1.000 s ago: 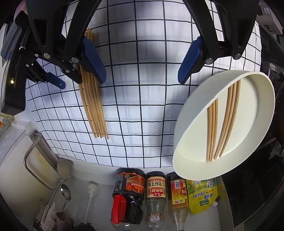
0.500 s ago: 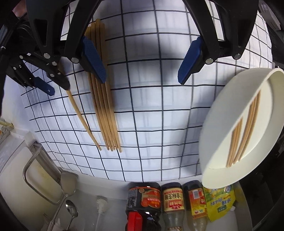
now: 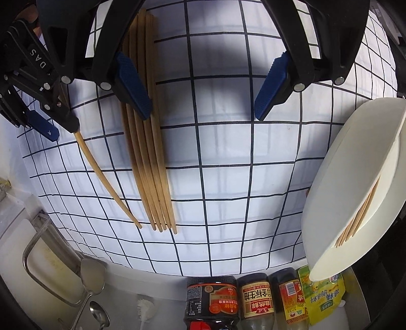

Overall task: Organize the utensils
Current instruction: 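Close the left tool on one chopstick while the right tool grasps another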

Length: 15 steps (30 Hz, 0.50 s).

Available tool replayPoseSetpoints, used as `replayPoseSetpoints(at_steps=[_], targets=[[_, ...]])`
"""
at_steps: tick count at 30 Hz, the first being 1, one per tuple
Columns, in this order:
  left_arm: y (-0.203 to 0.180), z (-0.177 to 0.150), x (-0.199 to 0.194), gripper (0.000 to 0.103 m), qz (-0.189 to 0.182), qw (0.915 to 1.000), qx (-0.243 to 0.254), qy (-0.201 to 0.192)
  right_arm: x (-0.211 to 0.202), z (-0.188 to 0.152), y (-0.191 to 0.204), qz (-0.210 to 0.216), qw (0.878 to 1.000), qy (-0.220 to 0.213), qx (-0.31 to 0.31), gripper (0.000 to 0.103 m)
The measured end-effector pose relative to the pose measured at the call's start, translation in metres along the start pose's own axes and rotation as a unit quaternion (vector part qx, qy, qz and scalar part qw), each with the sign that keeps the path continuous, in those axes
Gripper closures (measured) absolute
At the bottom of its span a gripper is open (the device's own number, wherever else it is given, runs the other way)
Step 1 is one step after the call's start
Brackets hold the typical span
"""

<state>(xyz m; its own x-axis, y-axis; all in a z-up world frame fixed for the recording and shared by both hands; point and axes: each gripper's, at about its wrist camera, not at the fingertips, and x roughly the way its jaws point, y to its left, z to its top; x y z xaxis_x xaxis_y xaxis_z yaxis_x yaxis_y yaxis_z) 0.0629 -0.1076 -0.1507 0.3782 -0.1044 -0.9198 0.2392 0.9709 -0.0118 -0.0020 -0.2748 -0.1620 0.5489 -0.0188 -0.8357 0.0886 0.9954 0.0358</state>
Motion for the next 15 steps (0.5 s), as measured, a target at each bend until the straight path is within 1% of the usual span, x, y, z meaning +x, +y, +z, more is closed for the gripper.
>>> replayPoseSetpoints(at_steps=[2,3,5,11,13,14,15], targets=[[0.000,0.000,0.001,0.018,0.003,1.0000,-0.003,-0.001,0.000,0.001,0.002,0.001,1.000,-0.001,-0.004,0.059],[0.000,0.001,0.003,0.020,0.008,1.0000,-0.004,0.001,0.000,0.001,0.003,0.001,1.000,-0.001,-0.007,0.059],[0.001,0.002,0.005,0.018,0.019,0.9998,-0.004,0.000,0.001,0.003,0.005,0.001,1.000,-0.003,-0.013,0.059],[0.002,0.004,0.005,0.019,0.024,0.9997,-0.008,-0.007,0.005,0.004,0.013,-0.004,0.999,-0.008,-0.032,0.059],[0.002,0.004,0.003,0.024,0.021,0.9997,-0.007,-0.009,0.006,0.004,0.017,-0.008,0.999,-0.012,-0.046,0.060],[0.002,0.005,0.003,0.029,0.020,0.9997,-0.006,-0.011,0.006,0.004,0.018,-0.006,0.999,-0.012,-0.049,0.061],[0.000,0.005,0.001,0.037,0.020,0.9997,-0.002,-0.014,0.007,0.005,0.019,-0.002,0.999,-0.012,-0.051,0.065]])
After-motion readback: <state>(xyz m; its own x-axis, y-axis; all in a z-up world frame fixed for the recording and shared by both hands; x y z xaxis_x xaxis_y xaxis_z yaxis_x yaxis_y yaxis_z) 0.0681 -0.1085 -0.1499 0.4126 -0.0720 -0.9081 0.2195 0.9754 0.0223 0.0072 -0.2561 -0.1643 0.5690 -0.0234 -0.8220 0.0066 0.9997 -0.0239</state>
